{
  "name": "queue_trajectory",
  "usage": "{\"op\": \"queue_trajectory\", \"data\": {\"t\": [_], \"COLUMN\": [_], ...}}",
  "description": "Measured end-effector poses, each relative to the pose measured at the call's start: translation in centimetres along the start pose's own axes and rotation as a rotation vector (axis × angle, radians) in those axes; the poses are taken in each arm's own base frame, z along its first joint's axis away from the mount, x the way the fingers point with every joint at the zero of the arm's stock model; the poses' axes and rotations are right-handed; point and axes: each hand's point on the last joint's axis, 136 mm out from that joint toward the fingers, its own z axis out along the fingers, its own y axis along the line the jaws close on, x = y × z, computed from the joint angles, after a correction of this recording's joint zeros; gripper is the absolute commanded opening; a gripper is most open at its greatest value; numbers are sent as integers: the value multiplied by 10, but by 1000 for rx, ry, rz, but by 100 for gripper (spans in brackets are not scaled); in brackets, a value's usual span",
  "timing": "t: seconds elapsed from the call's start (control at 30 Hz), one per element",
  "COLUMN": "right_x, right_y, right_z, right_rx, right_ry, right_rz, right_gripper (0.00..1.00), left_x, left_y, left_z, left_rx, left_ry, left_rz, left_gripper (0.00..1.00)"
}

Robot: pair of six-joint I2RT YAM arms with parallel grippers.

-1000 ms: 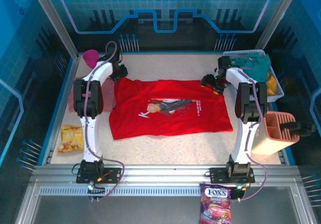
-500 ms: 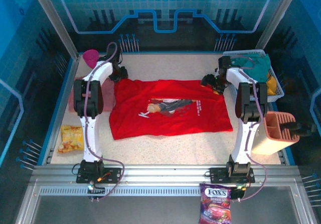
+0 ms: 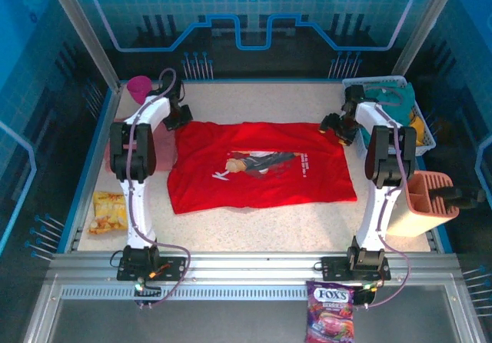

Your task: Fold and stack the t-shirts

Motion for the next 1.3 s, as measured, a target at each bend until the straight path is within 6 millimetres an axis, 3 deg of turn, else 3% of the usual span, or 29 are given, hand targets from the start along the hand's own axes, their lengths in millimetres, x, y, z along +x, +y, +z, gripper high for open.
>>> {"op": "queue_trajectory", "data": {"t": [0.2, 0.43, 0.67, 0.77, 0.83, 0.97, 1.1, 1.23, 1.3], "right_x": [-3, -8, -15, -14, -10, -6, 16, 46, 64], "right_y": [0, 5, 32, 43, 47, 46, 32, 16, 8], "right_z": [-1, -10, -34, -33, -31, -32, -42, -65, -77], "right_rx": [-3, -18, -76, -86, -85, -75, -40, -19, -17], "right_ry": [-7, -48, -130, -131, -124, -121, -95, -78, -72], "right_rz": [2, -9, -74, -102, -115, -121, -121, -120, -120], "right_gripper": [74, 73, 68, 69, 69, 73, 88, 99, 100], "left_x": [3, -3, -3, -5, -7, -9, -8, 3, 16], "left_y": [17, 15, 12, 13, 14, 18, 14, 5, 3], "left_z": [-6, -9, -10, -12, -14, -20, -47, -109, -142], "left_rx": [-2, 20, 37, 34, 34, 31, 69, 143, 190], "left_ry": [-6, -24, -20, -17, -19, -16, -28, -73, -103], "left_rz": [-34, -44, -43, -46, -46, -54, -70, -71, -80], "left_gripper": [0, 0, 0, 9, 25, 42, 56, 60, 62]}}
